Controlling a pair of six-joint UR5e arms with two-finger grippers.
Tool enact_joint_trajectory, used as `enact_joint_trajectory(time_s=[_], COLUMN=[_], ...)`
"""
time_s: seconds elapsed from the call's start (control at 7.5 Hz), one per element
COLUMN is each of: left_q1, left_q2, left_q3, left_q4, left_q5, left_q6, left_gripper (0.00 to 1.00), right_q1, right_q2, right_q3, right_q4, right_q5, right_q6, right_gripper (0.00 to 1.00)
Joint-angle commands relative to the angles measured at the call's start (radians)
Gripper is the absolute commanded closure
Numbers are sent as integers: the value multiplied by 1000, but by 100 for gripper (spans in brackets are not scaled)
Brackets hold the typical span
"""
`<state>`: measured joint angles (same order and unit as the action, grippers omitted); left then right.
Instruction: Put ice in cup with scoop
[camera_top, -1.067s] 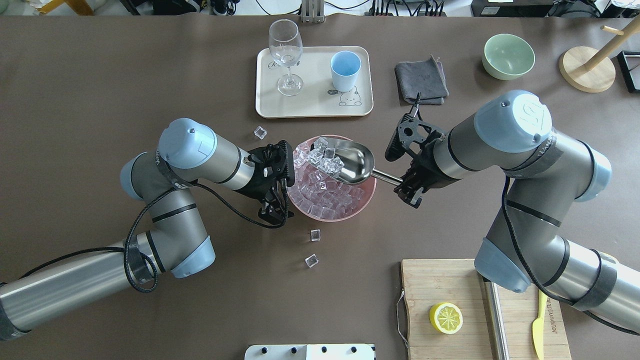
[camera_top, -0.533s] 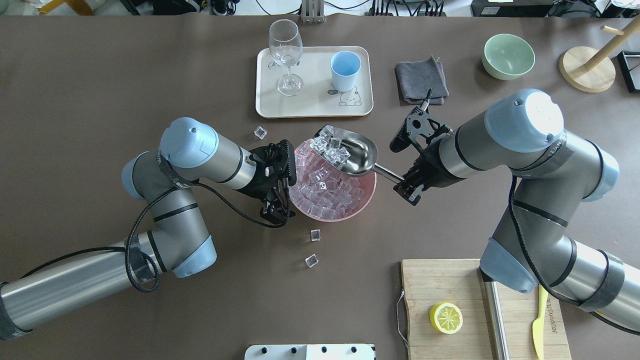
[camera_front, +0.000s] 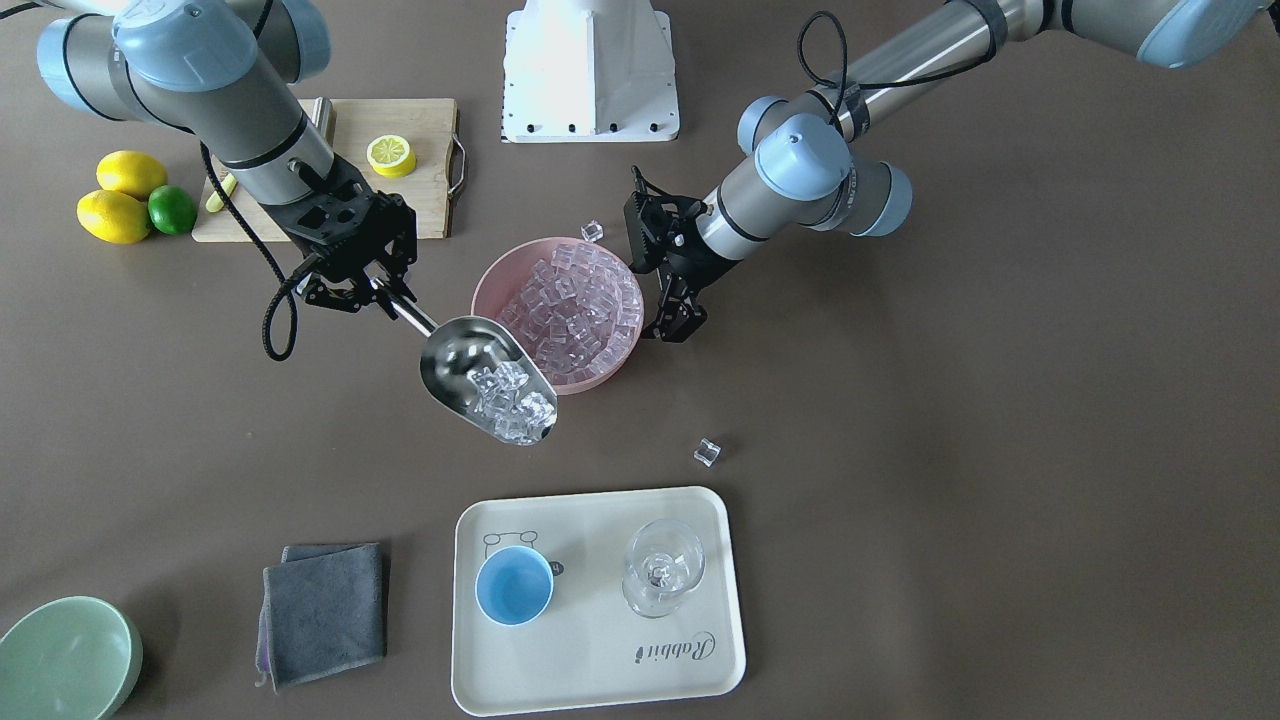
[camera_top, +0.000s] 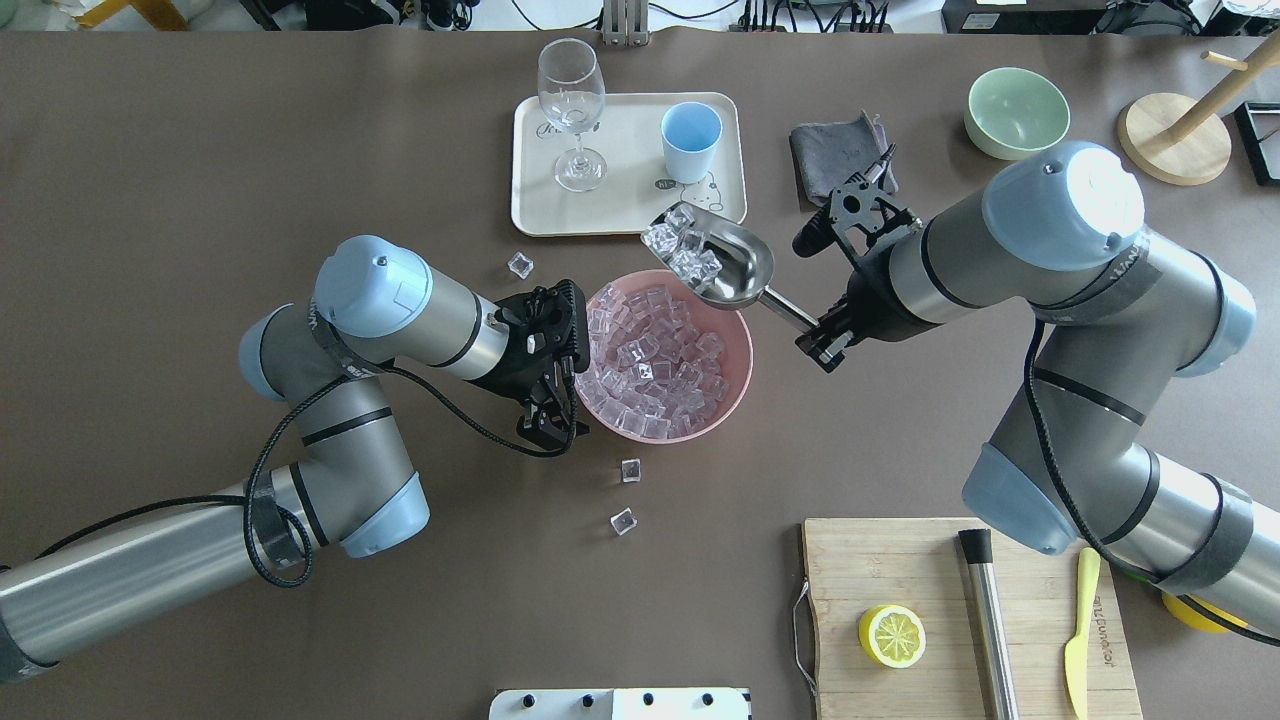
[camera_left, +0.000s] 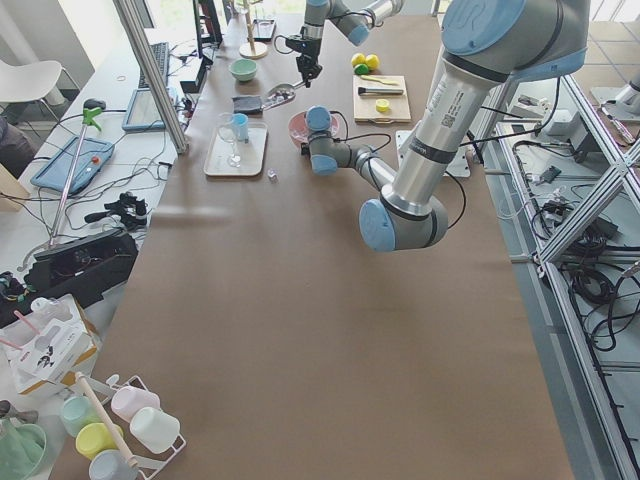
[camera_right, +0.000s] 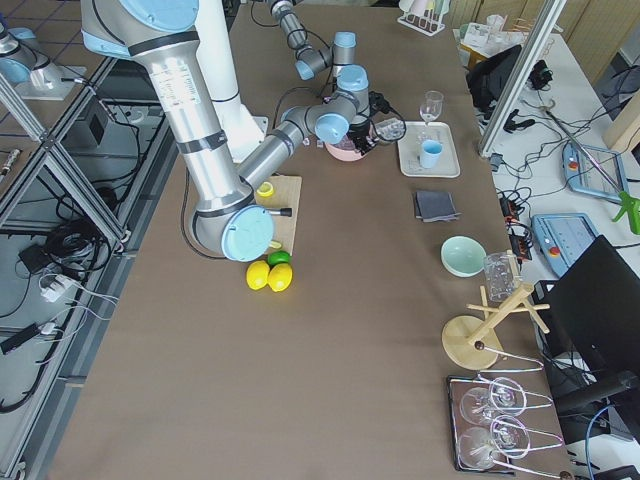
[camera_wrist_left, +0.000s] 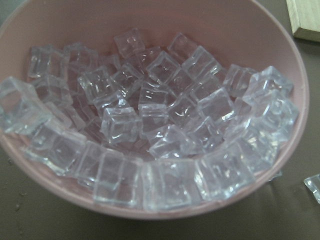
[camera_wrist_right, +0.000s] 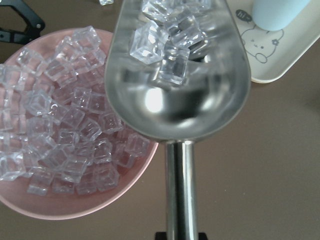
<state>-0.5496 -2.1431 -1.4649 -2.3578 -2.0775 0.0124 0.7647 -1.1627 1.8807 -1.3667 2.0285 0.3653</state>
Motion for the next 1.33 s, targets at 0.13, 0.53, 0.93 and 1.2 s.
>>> enact_joint_trajectory(time_s=[0.13, 0.53, 0.93, 1.2], left_q1=[-100, -194, -466, -751], left_q2=[126, 222, 302, 371], left_q3=[-185, -432, -529, -525], left_q4=[192, 476, 779, 859], left_q5=[-108, -111, -154, -156], left_q6=[-42, -43, -222, -221], left_gripper=[2, 1, 0, 0], right_q1=[116, 123, 151, 160], right_q2=[235, 391, 454, 509], right_q3=[-220, -374, -432, -495], right_q4=[-188, -414, -546, -595], right_q5=[12, 45, 49, 47], right_q6=[-96, -311, -388, -416], right_gripper=[100, 100, 100, 100])
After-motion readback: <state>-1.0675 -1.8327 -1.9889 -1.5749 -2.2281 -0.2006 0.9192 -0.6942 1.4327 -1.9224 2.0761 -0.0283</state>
